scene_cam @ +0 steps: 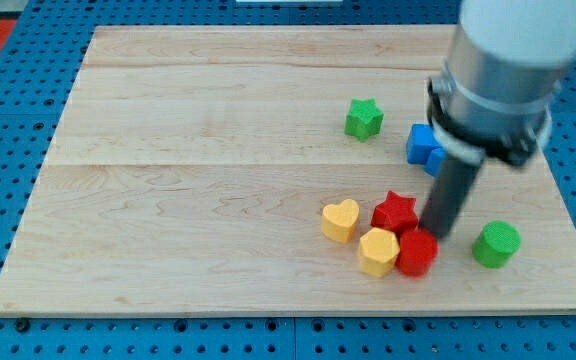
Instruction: Push the green circle into the green star
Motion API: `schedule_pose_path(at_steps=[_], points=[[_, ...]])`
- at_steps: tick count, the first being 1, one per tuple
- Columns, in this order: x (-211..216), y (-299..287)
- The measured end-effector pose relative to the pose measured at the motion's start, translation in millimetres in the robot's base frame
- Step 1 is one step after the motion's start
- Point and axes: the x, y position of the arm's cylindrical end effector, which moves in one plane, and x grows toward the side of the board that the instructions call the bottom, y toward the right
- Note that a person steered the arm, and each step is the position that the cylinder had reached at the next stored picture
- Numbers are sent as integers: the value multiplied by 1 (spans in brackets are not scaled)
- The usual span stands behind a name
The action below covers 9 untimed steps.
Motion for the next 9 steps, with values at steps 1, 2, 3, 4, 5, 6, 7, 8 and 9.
schedule_pose_path(at_steps=[1, 2, 3, 4, 5, 6, 7, 8, 9], points=[[17, 0], [17, 0], [20, 0], [49, 19], [49, 24], [43, 57], [29, 96], [27, 106], [18, 106]])
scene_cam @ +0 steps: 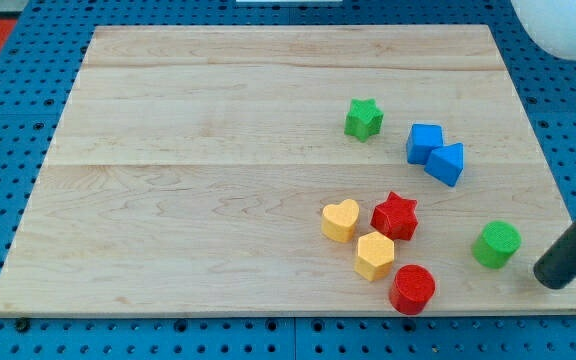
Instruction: Push the green circle into the green star
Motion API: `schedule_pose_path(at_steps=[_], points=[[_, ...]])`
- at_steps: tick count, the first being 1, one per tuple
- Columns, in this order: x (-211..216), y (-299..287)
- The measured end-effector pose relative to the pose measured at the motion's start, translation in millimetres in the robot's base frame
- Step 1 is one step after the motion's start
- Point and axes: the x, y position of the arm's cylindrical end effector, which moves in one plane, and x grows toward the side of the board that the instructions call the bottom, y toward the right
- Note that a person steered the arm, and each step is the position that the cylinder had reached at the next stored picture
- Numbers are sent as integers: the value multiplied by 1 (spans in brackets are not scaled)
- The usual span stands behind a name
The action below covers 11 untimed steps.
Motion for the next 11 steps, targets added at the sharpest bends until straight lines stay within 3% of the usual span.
schedule_pose_path(at_steps=[2, 4, 6, 7, 10, 11], points=[[-13, -38], [-52, -58], [-2, -56], [-6, -65], [-152, -69], [-168, -69]])
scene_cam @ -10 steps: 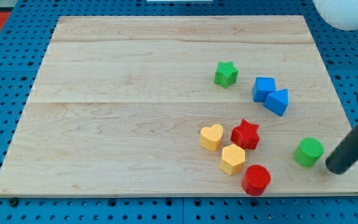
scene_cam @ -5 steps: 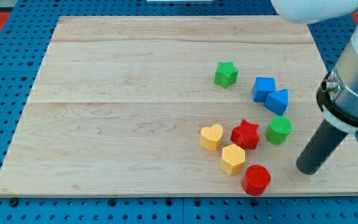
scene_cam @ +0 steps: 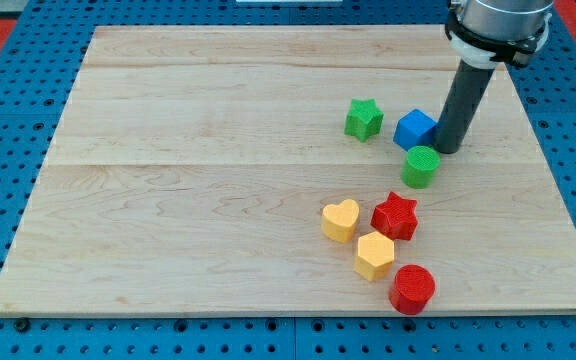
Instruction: Push the green circle into the green star
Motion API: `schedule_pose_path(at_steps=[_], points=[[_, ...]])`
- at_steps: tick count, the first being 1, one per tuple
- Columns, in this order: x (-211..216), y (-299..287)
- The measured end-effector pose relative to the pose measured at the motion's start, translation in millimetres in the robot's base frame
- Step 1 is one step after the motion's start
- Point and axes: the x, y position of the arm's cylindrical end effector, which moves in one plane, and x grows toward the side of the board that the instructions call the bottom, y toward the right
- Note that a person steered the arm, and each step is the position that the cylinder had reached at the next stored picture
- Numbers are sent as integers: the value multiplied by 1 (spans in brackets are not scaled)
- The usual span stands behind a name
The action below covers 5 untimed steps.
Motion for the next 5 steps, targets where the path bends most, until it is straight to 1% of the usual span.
schedule_pose_path(at_steps=[2, 5], points=[[9, 0], [69, 0]])
